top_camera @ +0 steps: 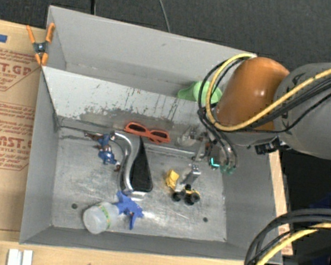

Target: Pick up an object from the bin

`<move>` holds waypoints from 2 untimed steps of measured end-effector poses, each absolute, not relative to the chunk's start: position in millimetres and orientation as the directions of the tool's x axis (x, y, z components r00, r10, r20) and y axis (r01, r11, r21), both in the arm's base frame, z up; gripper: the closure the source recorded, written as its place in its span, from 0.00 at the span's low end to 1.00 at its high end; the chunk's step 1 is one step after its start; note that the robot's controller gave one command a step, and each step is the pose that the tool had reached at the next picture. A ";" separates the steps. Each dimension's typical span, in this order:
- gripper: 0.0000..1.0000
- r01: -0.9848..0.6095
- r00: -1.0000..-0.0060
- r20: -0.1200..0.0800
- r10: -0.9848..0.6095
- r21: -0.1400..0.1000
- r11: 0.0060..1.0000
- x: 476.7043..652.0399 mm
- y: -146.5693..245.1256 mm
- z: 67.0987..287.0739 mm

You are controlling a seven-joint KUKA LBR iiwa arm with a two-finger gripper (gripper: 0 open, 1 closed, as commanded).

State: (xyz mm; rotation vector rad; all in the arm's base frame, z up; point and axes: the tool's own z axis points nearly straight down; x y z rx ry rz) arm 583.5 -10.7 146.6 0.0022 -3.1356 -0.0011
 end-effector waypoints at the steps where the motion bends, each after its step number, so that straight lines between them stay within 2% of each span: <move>1: 0.00 -0.001 -1.000 -0.001 -0.001 0.000 1.000 585.3 -10.8 151.2; 2: 0.00 -0.194 -0.981 -0.010 -0.194 -0.001 0.981 579.1 -30.0 125.2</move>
Offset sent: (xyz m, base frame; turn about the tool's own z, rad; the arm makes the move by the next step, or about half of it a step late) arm -0.0218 -0.0633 -0.0761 -0.5044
